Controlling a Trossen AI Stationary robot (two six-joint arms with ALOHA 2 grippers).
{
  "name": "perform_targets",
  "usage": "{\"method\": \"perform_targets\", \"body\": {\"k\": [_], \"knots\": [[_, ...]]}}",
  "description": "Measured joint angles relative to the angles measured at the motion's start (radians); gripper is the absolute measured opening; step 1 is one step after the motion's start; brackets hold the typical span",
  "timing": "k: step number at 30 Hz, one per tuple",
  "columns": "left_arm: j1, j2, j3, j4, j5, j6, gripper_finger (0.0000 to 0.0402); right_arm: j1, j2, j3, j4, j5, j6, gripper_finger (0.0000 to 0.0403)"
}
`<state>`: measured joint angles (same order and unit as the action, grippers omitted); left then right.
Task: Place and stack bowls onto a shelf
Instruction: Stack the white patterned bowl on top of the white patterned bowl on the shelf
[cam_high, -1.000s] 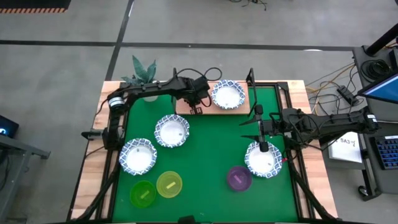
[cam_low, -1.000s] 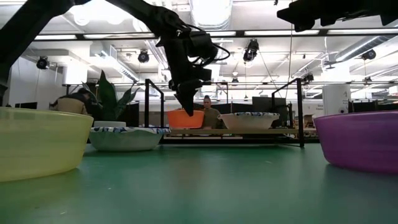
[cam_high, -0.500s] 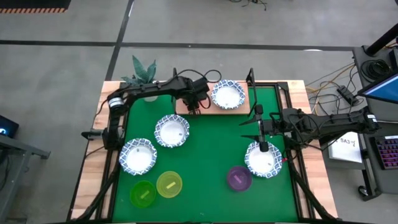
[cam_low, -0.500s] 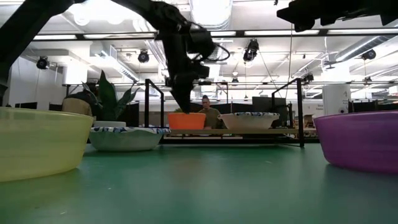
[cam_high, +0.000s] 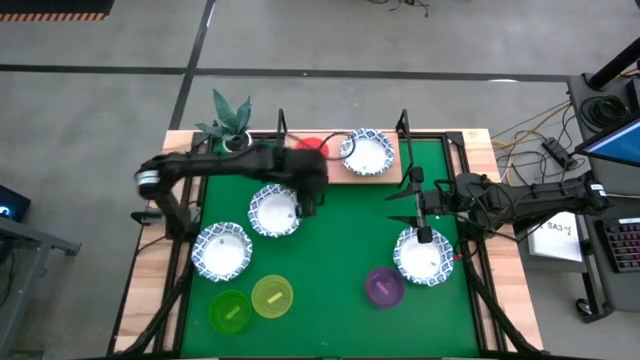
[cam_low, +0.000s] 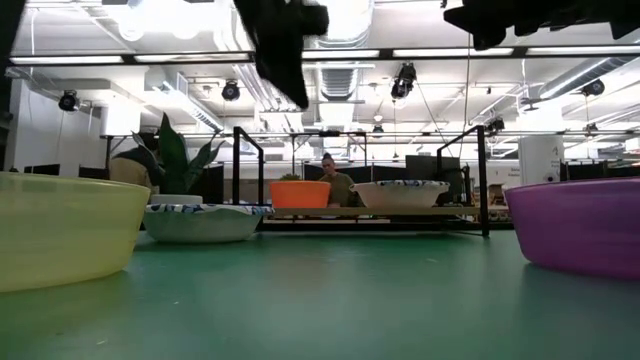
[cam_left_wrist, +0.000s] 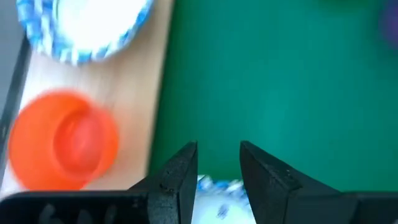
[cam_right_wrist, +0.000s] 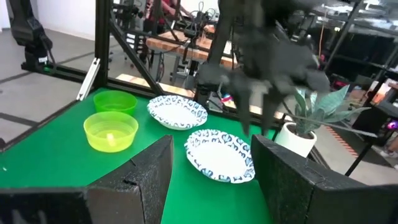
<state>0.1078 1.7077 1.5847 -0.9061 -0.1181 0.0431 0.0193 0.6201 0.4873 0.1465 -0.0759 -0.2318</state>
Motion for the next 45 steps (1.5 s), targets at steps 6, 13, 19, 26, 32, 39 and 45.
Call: {"method": "perform_targets", "body": {"k": [6, 13, 19, 26, 32, 39, 45], "knots": [[-0.145, -0.203, -0.266, 0.322, 0.000, -0.046, 0.0103, 0.000, 0.018, 0.001, 0.005, 0.039, 0.095, 0.0205], [-0.253, -0.398, -0.550, 0.637, -0.004, -0.035, 0.0103, 0.000, 0.101, 0.028, -0.010, 0.077, 0.242, 0.0205], [-0.264, -0.515, -0.713, 0.724, -0.005, -0.046, 0.0103, 0.000, 0.237, 0.150, -0.167, 0.079, 0.369, 0.0205], [-0.263, -0.601, -0.821, 0.744, -0.064, -0.064, 0.0103, 0.000, 0.443, 0.401, -0.592, 0.079, 0.665, 0.0205], [-0.263, -0.624, -0.843, 0.745, -0.106, -0.062, 0.0103, 0.002, 0.651, 0.604, -1.088, 0.035, 1.051, 0.0205], [-0.263, -0.611, -0.889, 0.757, -0.109, -0.095, 0.0103, 0.049, 0.808, 0.670, -1.367, 0.025, 1.343, 0.0205], [-0.263, -0.612, -0.956, 0.756, -0.111, -0.141, 0.0103, 0.107, 0.877, 0.670, -1.347, -0.024, 1.518, 0.0205]]}}
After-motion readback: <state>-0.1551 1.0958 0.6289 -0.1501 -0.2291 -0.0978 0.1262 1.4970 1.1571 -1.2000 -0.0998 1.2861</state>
